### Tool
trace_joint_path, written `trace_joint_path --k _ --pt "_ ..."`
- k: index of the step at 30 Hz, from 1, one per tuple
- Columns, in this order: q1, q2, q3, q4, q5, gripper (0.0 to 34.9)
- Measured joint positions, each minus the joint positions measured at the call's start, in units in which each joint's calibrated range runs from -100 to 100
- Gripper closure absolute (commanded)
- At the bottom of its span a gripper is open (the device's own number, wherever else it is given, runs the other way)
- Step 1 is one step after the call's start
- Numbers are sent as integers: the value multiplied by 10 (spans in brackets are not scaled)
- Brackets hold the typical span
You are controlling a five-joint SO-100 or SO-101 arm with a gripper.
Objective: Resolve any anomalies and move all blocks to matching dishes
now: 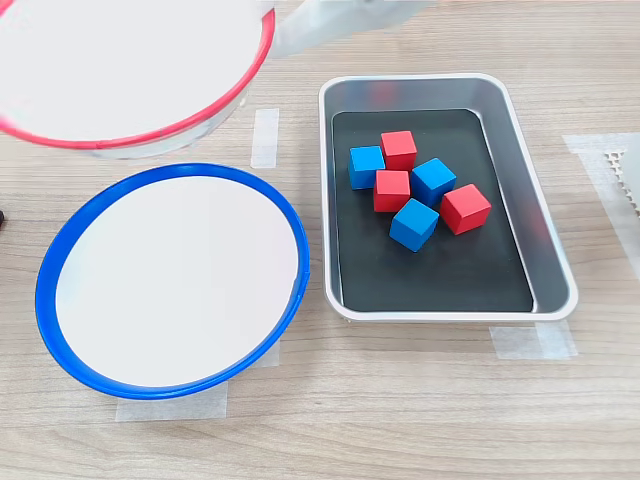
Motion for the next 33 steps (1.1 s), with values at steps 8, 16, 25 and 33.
trace_joint_path --k 8,16,25,33 --pt "113 93 4 -69 36 349" --pt "134 159 15 -124 45 349" --pt "161 160 31 -117 64 349" --pt "156 32 123 -90 114 298"
